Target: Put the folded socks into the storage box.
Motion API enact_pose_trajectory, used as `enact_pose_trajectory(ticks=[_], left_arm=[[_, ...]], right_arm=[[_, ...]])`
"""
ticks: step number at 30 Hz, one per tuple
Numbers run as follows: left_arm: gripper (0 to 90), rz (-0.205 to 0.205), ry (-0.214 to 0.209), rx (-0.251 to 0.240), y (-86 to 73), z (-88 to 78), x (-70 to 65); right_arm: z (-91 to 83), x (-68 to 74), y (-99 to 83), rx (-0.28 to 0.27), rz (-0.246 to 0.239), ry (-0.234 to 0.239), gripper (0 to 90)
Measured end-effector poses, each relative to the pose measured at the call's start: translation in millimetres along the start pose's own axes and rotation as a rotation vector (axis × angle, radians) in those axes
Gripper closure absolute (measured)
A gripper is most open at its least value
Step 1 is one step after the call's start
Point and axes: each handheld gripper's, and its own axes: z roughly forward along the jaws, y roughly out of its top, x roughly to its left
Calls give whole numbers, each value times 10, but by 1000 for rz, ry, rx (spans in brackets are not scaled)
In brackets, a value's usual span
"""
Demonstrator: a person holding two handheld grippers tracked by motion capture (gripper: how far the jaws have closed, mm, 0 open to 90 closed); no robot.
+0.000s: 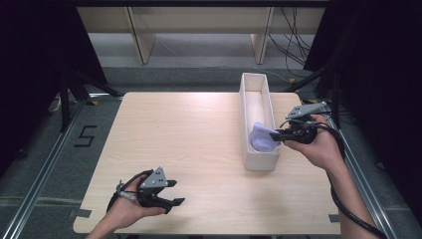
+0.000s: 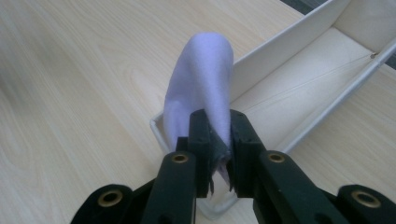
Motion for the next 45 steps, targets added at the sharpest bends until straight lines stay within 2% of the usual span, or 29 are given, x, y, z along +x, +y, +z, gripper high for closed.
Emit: enact_pose_trajectory(ticks=[4, 5, 7, 9, 10, 11, 13, 14, 15, 17, 19, 22, 23, 24, 26, 28, 30, 31, 32, 33, 34, 35, 40, 41, 43, 45], left_arm=[[358, 0, 2, -2, -3, 1, -2], [358, -1, 1, -2, -3, 2, -3], [358, 0, 1, -2, -2, 2, -2], [358, 0, 1, -1, -1, 3, -3], [358, 0, 1, -2, -3, 5, -4], [358, -1, 0, -2, -4, 6, -7], [358, 12, -2, 10, -5, 5, -1], [358, 2, -1, -1, -7, 16, -8], [358, 3, -2, -1, -8, 18, -8], [358, 4, -3, 0, -8, 20, -9], [357, 4, -4, 0, -6, 19, -9], [358, 5, -3, 0, -3, 18, -8], [357, 4, -3, -2, -2, 20, -11], [358, 4, -6, -4, -3, 23, -11], [358, 4, -7, 2, 1, 24, -15], [358, 10, -3, 9, 1, 23, -11], [358, 10, -3, 10, 2, 24, -11], [358, 9, -3, 9, 3, 24, -12], [358, 10, -3, 8, 3, 25, -14], [358, 24, -1, 21, 5, 17, -4], [357, 24, -2, 20, 5, 19, -7], [358, 9, -4, 9, 3, 28, -18], [357, 7, -13, 2, 3, 41, -20], [357, 10, -7, 5, 5, 39, -23], [357, 13, -8, 10, 9, 40, -21], [357, 10, -10, 7, 10, 46, -26]], right_arm=[[24, 0, 0, 8, 13, -1, 815], [50, 1, -8, -6, 7, -9, 816], [56, -8, -6, 10, -3, 0, 816], [61, 2, -6, 19, 16, -4, 815], [74, -10, -10, 12, -4, -10, 815], [94, -2, -14, 7, 5, -13, 815], [100, -14, -9, 22, -9, -9, 815], [114, -14, -9, 26, -6, -2, 815], [125, -16, -10, 15, -13, -15, 815], [140, -3, -12, 23, 4, -11, 815], [139, -17, -7, 30, -11, -9, 815], [159, -12, -7, 36, -5, -3, 815], [164, -7, -6, 36, 0, -10, 815], [186, -13, -9, 19, -16, -21, 815], [184, -1, -5, 47, 2, -13, 815], [203, -19, -2, 33, -20, -16, 815], [201, 0, 3, 46, 7, -12, 815], [210, -1, 3, 49, 6, -9, 815], [233, -10, -5, 27, -16, -24, 815], [237, -9, -5, 32, -14, -22, 815], [236, 0, -6, 42, -1, -20, 815], [233, -13, -5, 46, -13, -23, 815], [237, -18, -16, 45, -9, -24, 815], [244, -28, -18, 42, -21, -22, 815], [242, -13, -22, 55, 7, -16, 816], [266, -24, -35, 40, -10, -24, 815]])
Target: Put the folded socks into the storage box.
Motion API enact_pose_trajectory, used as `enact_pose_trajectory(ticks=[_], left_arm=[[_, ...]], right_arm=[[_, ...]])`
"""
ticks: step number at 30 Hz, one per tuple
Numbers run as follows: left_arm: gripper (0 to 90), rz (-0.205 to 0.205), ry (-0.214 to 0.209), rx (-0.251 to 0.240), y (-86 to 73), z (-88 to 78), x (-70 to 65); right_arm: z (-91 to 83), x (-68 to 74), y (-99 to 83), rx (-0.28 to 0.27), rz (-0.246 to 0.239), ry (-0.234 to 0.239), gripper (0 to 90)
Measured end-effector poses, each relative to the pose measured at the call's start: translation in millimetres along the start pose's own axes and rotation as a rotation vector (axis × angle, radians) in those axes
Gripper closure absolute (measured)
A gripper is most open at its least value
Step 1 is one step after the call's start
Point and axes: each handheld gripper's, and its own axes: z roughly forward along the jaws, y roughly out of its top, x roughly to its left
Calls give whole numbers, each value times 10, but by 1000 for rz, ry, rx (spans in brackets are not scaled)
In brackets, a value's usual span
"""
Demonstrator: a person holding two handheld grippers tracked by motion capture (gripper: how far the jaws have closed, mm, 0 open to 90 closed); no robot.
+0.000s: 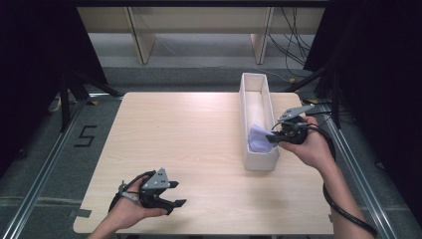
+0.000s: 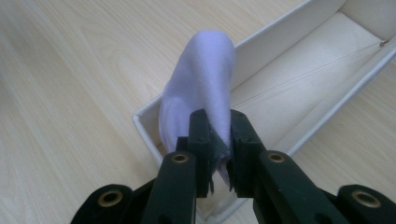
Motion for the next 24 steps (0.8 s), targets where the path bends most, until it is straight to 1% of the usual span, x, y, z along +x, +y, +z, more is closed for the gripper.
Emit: enact_pose_trajectory(ticks=[1, 2, 3, 4, 5, 6, 8, 9, 10, 11, 12, 13, 14, 15, 16, 17, 18, 19, 20, 21, 22, 23, 24], left_arm=[[357, 3, 2, 2, 1, 0, 3], [357, -2, -1, -1, 1, 3, -1], [357, -2, -1, 0, 1, 5, -2], [357, 0, -1, -1, -1, 7, -3], [357, 1, -1, 1, -1, 7, -1], [357, 5, 2, 6, 0, 5, 1], [357, 6, -1, 10, 2, 7, 2], [357, 8, 0, 9, 3, 9, 0], [357, 7, -2, 8, 3, 10, -1], [357, 7, -3, 8, 3, 11, -3], [357, 2, -6, 3, 2, 16, -6], [357, 1, -5, 3, 2, 16, -7], [356, 2, -5, 3, 3, 16, -7], [357, 3, -6, 3, 3, 15, -8], [357, 2, -6, 3, 4, 16, -8], [357, 3, -5, 4, 5, 16, -8], [357, 2, -5, 4, 6, 18, -7], [356, 4, -4, 5, 8, 19, -6], [357, 10, -3, 9, 12, 18, -2], [357, 2, -7, 4, 16, 23, -10], [357, 3, -6, 4, 17, 24, -12], [357, 4, -8, 4, 19, 26, -15], [356, 5, -8, 5, 20, 26, -15]], right_arm=[[9, 2, -3, -1, 3, 4, 815], [14, -2, -5, -3, 0, 2, 816], [3, -2, -3, 15, 10, 13, 815], [14, -9, -10, 13, 1, 10, 815], [12, 0, -10, 20, 16, 12, 815], [35, -9, -20, 2, -2, 3, 815], [40, -15, -26, 12, -3, 3, 815], [43, -16, -30, 16, 0, 9, 815], [45, -2, -37, 24, 24, 9, 815], [53, -23, -39, 19, 4, 12, 815], [58, -30, -42, 17, -1, 13, 815], [58, -19, -45, 22, 17, 13, 815], [80, -22, -57, 9, 9, 4, 815], [82, -24, -60, 12, 7, 4, 816], [79, -16, -61, 36, 19, 18, 816], [81, -6, -64, 45, 34, 7, 816], [81, -4, -61, 49, 37, 11, 816], [102, -17, -65, 29, 8, 1, 817], [100, -13, -64, 41, 23, 6, 817], [103, 0, -63, 42, 26, 6, 818], [104, -9, -56, 50, 18, 11, 818], [102, 3, -54, 54, 29, 11, 818], [112, -4, -54, 55, 18, 8, 819]])
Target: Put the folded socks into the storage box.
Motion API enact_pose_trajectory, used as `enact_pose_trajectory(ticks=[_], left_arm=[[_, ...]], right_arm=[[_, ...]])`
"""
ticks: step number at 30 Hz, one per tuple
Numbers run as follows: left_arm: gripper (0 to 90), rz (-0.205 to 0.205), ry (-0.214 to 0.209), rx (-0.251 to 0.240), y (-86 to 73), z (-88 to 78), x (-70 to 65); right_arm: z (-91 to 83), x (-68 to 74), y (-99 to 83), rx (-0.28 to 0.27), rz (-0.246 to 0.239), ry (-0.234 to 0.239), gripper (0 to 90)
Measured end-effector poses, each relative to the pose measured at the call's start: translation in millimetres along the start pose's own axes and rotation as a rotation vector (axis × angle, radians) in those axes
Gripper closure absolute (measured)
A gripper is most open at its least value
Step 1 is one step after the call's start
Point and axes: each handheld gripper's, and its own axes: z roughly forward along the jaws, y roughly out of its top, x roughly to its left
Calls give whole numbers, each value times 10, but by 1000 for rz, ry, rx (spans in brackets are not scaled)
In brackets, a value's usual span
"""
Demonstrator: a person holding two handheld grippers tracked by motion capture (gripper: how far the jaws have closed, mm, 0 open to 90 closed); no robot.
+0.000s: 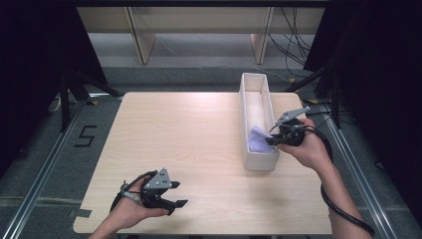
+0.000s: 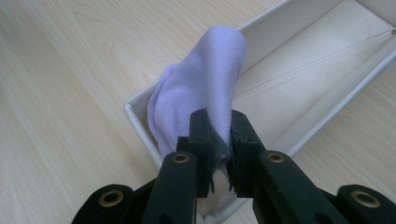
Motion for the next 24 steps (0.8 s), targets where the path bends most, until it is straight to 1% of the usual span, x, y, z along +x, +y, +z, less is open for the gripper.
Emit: enact_pose_trajectory(ticks=[2, 4, 5, 6, 8, 9, 10, 11, 12, 13, 14, 16, 17, 18, 19, 20, 21, 22, 24], left_arm=[[356, 1, -6, -1, 0, 7, 4], [356, 1, 0, 0, -1, 6, -1], [356, 1, 0, -1, -1, 7, -3], [356, 1, 0, 0, -2, 8, -3], [356, 1, -1, 0, -1, 10, -3], [356, 2, -2, 2, 0, 9, -3], [356, 2, -2, 0, 0, 9, -4], [356, 2, -2, 0, 0, 7, -4], [356, -2, -2, 1, 0, 5, -5], [356, -3, -4, 0, -2, 5, -2], [356, 0, -1, 2, -1, 3, 1], [356, 2, -1, 4, 2, 1, 3], [356, 3, -8, 2, 3, 5, 5], [356, 4, 0, 3, 6, 5, 0], [356, 4, -2, 1, 8, 9, -3], [356, 9, 1, 9, 13, 7, 0], [356, 0, -4, 2, 13, 13, -10], [356, 7, 0, 8, 14, 12, -6], [356, 8, -2, 9, 14, 13, -8]], right_arm=[[16, 8, 0, 4, -2, -14, 820], [25, -4, 5, 4, -1, -11, 820], [35, -7, 6, 2, -11, -6, 820], [44, -13, 3, 1, -18, -13, 820], [40, -6, 5, 18, -3, -8, 820], [63, -10, -4, 11, -8, -11, 820], [62, -18, -4, 21, -7, -7, 820], [80, -13, -13, 12, 4, -9, 821], [84, -28, -21, 12, -4, -4, 820], [86, -24, -30, 15, 10, -8, 821], [75, -32, -36, 30, 11, -3, 821], [85, -45, -52, 25, 10, 1, 821], [97, -49, -60, 5, 6, -11, 821], [95, -60, -65, 6, -4, -14, 821], [93, -63, -67, 9, 0, -13, 821], [89, -65, -69, 18, 5, -6, 821], [97, -74, -74, 11, -2, -5, 821], [99, -79, -77, 10, -3, -3, 821], [100, -78, -82, 16, 6, -1, 821]])
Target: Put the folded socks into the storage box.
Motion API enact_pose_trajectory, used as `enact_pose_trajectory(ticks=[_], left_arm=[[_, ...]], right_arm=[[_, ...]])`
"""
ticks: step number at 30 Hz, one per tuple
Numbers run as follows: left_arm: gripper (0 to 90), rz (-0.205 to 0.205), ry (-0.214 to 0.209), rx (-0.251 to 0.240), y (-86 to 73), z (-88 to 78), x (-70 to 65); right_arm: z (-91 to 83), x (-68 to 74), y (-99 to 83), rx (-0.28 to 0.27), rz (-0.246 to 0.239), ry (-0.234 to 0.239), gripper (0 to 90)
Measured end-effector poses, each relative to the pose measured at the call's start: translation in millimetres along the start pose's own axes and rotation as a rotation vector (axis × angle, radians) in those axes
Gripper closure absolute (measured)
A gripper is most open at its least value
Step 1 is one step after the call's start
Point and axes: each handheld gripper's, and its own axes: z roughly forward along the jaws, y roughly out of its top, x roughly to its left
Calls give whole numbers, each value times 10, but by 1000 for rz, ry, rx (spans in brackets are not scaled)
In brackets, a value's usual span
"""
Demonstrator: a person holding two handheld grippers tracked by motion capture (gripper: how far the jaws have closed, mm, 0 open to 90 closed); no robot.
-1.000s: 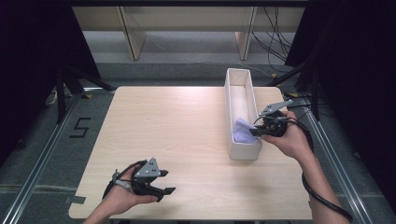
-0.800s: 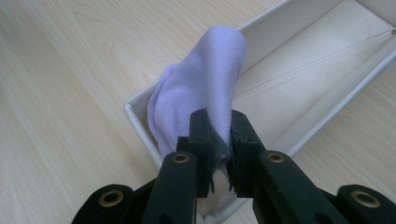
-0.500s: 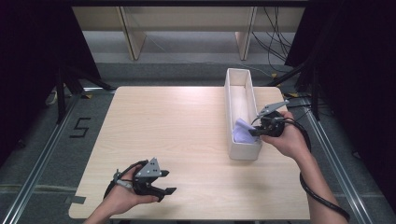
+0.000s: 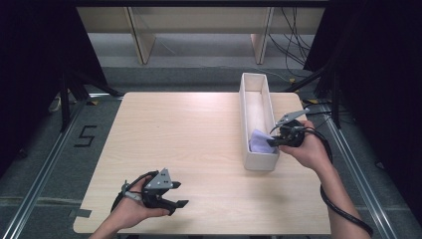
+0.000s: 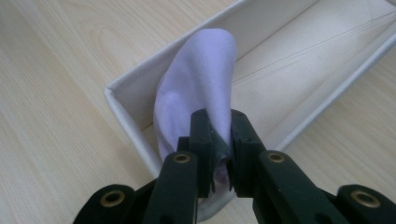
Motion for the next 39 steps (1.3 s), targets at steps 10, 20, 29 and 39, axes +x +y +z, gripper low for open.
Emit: enact_pose_trajectory(ticks=[10, 20, 29, 39], left_arm=[[356, -7, -3, -2, -9, 7, 3], [355, -14, -5, 4, -34, 19, 6], [355, -8, -2, 9, -37, 22, 7], [355, -7, -8, 7, -36, 31, 9]], right_arm=[[48, 0, -11, 17, 5, -5, 821], [129, -16, -31, 22, 5, 8, 819], [79, -22, -35, 20, 36, 50, 814], [57, -39, -67, 22, 12, 77, 791]])
